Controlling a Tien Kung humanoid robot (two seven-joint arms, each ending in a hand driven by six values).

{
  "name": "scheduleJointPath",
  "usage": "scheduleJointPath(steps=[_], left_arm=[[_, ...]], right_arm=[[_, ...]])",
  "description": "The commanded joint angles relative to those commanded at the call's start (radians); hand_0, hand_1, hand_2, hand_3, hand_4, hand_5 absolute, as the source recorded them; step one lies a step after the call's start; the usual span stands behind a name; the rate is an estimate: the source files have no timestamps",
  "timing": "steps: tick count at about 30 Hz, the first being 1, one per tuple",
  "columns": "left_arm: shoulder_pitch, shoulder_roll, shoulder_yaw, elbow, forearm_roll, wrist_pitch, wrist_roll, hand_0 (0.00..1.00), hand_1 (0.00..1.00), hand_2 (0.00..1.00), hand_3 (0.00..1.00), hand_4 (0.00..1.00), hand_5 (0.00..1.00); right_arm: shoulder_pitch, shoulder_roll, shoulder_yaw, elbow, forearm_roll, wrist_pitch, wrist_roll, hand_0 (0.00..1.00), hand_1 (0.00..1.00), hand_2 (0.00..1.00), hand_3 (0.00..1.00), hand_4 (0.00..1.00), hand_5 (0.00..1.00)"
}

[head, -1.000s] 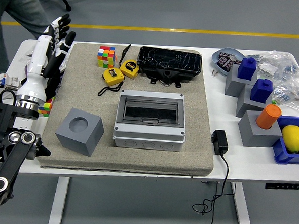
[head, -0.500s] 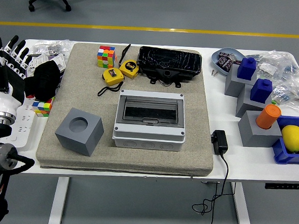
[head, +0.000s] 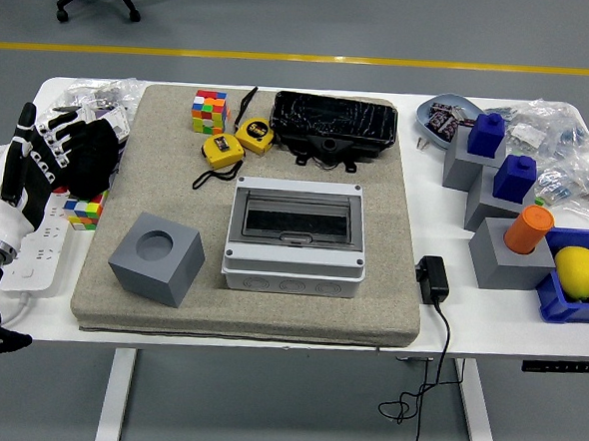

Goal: Fetch the battery,place it into the box,close the lid of the box

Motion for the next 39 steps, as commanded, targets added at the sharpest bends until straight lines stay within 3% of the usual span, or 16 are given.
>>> scheduleJointPath(steps=[4, 5, 16, 17, 22, 23, 28, 29, 32, 34, 35, 39], left_arm=[[0.002, -0.011, 0.011, 0.003, -0.005, 0.003, 0.001, 0.790, 0.764, 0.729, 0.721, 0.998, 0.997], [0.002, -0.012, 0.016, 0.004, -0.010, 0.005, 0.000, 0.788, 0.770, 0.741, 0.735, 0.998, 0.998], [0.018, -0.013, 0.050, 0.006, -0.024, 0.053, -0.015, 0.773, 0.753, 0.729, 0.725, 0.998, 0.998], [0.019, -0.014, 0.048, 0.005, -0.024, 0.057, -0.018, 0.762, 0.730, 0.711, 0.719, 0.998, 0.998], [0.024, -0.017, 0.041, 0.003, -0.041, 0.098, -0.048, 0.762, 0.730, 0.711, 0.719, 0.998, 0.998], [0.023, -0.017, 0.042, 0.004, -0.043, 0.104, -0.051, 0.744, 0.714, 0.698, 0.706, 0.998, 0.997], [0.021, -0.018, 0.044, 0.002, -0.047, 0.113, -0.059, 0.744, 0.714, 0.698, 0.706, 0.998, 0.997], [0.022, -0.019, 0.043, 0.002, -0.048, 0.115, -0.060, 0.740, 0.710, 0.693, 0.707, 0.998, 0.987], [0.025, -0.019, 0.042, 0.004, -0.050, 0.120, -0.061, 0.740, 0.710, 0.693, 0.707, 0.998, 0.987], [0.027, -0.019, 0.042, 0.004, -0.051, 0.122, -0.061, 0.740, 0.710, 0.693, 0.707, 0.998, 0.987], [0.028, -0.020, 0.043, 0.004, -0.051, 0.123, -0.061, 0.737, 0.709, 0.691, 0.699, 0.998, 0.983], [0.028, -0.023, 0.047, 0.005, -0.052, 0.127, -0.062, 0.737, 0.709, 0.691, 0.699, 0.998, 0.983]], right_arm=[[0.002, 0.001, 0.037, 0.000, -0.033, 0.003, 0.012, 0.801, 0.751, 0.730, 0.751, 0.998, 0.991], [0.002, 0.002, 0.048, 0.000, -0.036, 0.004, 0.017, 0.849, 0.763, 0.732, 0.759, 0.998, 0.990], [-0.016, 0.014, 0.057, 0.000, -0.059, 0.002, 0.009, 0.825, 0.746, 0.731, 0.757, 0.998, 0.988], [-0.016, 0.015, 0.067, 0.000, -0.070, 0.000, 0.010, 0.951, 0.741, 0.708, 0.711, 0.998, 0.958], [-0.013, 0.019, 0.210, 0.000, -0.234, -0.021, 0.032, 0.951, 0.741, 0.708, 0.711, 0.998, 0.958], [-0.013, 0.019, 0.240, 0.000, -0.267, -0.023, 0.034, 0.998, 0.692, 0.628, 0.523, 0.998, 0.628], [-0.014, 0.018, 0.310, 0.000, -0.308, -0.061, 0.029, 0.998, 0.692, 0.628, 0.523, 0.998, 0.628], [-0.015, 0.018, 0.309, 0.000, -0.304, -0.083, 0.033, 0.567, 0.319, 0.282, 0.223, 0.731, 0.369], [-0.017, 0.018, 0.300, 0.000, -0.301, -0.179, 0.045, 0.567, 0.319, 0.282, 0.223, 0.731, 0.369], [-0.016, 0.018, 0.289, 0.000, -0.296, -0.217, 0.049, 0.567, 0.319, 0.282, 0.223, 0.731, 0.369], [-0.017, 0.017, 0.260, 0.000, -0.271, -0.245, 0.054, 0.203, 0.106, 0.159, 0.134, 0.303, 0.272], [-0.017, 0.018, 0.174, 0.000, -0.218, -0.343, 0.067, 0.203, 0.106, 0.159, 0.134, 0.303, 0.272]])
